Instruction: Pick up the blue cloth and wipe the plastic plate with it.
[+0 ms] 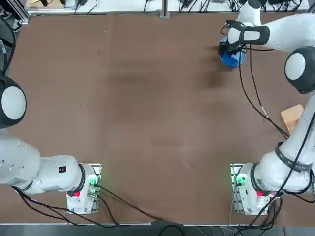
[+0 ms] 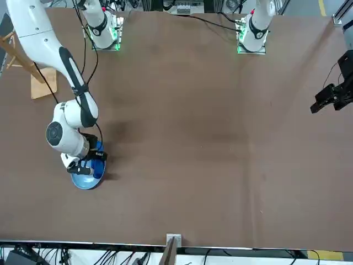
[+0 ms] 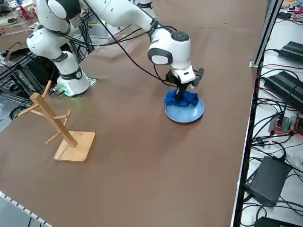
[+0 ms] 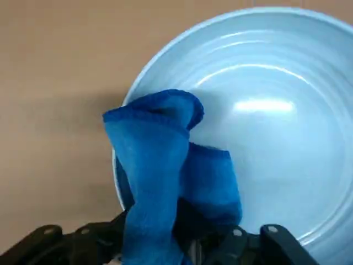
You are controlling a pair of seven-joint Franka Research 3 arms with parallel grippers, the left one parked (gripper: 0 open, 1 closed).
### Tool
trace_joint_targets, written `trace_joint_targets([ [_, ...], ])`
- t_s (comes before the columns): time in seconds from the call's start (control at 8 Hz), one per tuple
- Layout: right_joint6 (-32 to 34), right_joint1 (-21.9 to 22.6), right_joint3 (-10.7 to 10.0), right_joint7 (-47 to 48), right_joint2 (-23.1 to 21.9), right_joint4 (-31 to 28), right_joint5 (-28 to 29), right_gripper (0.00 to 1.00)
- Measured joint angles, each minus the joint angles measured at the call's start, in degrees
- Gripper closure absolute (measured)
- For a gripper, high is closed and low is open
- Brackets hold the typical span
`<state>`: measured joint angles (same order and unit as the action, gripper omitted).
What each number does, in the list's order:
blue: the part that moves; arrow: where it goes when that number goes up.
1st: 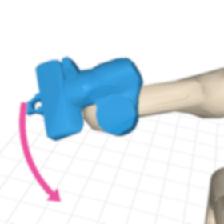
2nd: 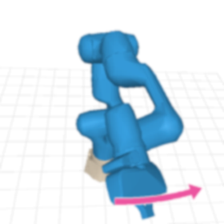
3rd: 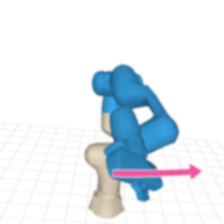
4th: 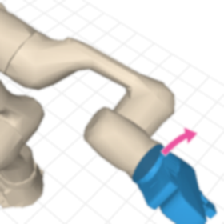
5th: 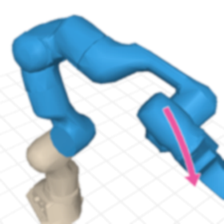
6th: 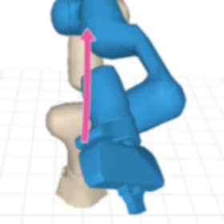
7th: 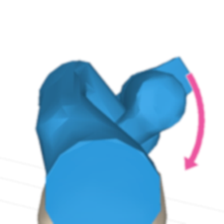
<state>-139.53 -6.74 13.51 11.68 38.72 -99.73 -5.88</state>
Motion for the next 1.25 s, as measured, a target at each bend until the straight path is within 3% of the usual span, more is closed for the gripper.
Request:
trace_joint_targets([
  [0.75, -3.73, -2.27, -0.37, -9.15, 3.18, 5.61, -0.58, 0.77],
  [1.25, -3.7, -6.2, -0.81, -11.83, 4.5, 5.32, -6.13, 0.77],
])
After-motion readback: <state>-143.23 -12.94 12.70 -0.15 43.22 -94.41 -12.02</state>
